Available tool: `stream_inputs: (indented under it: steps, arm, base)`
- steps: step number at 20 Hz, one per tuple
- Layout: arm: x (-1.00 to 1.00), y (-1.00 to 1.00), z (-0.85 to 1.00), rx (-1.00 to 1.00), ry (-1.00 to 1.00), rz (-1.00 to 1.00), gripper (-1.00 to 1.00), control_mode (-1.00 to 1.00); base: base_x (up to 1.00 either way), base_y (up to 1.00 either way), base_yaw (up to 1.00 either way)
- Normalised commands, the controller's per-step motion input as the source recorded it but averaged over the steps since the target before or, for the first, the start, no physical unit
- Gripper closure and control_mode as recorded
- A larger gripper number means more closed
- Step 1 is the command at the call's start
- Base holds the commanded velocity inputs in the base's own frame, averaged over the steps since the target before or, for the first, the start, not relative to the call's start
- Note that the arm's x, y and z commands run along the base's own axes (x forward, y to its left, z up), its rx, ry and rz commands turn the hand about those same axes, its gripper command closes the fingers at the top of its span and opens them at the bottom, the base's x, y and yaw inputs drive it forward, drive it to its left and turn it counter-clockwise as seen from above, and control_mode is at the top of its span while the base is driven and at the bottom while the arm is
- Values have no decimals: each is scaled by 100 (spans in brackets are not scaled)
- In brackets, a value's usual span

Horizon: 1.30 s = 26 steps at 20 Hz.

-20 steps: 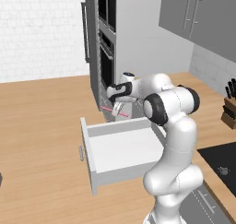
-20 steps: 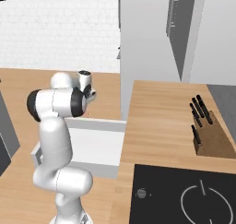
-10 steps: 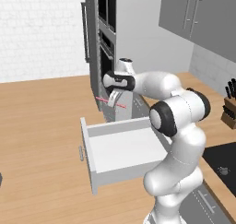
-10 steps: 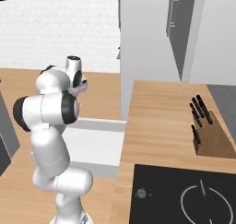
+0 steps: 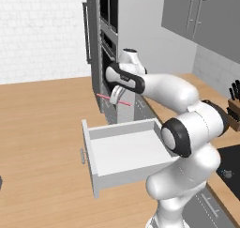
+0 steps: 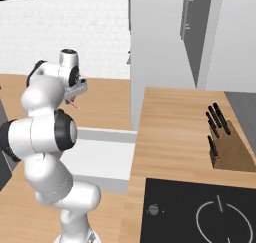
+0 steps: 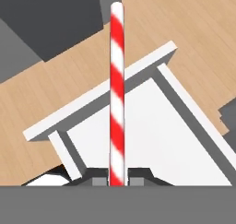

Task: Take a straw from the drawer in front and place it inside the glass cup on the dining counter.

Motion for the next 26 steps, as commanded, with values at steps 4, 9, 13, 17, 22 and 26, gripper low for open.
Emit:
stream_inputs:
  steps: [4,9,13,17,22,26]
  arm:
    - [-68,4,34,0,-2,0,100,-100]
    - [-68,10,9,0,-12,0,100,-100]
    - [-71,10,0,0,-30,0,100,-100]
    - [-48,5,6,1,-28,0,100,-100]
    - [-21,0,8,2,-20,0,100,-100]
    - [0,1,-2,0,0,0,100,-100]
  base:
    - [0,0,0]
    - [0,0,0]
    - [0,0,0]
    - [0,0,0]
    - [0,0,0]
    - [0,0,0]
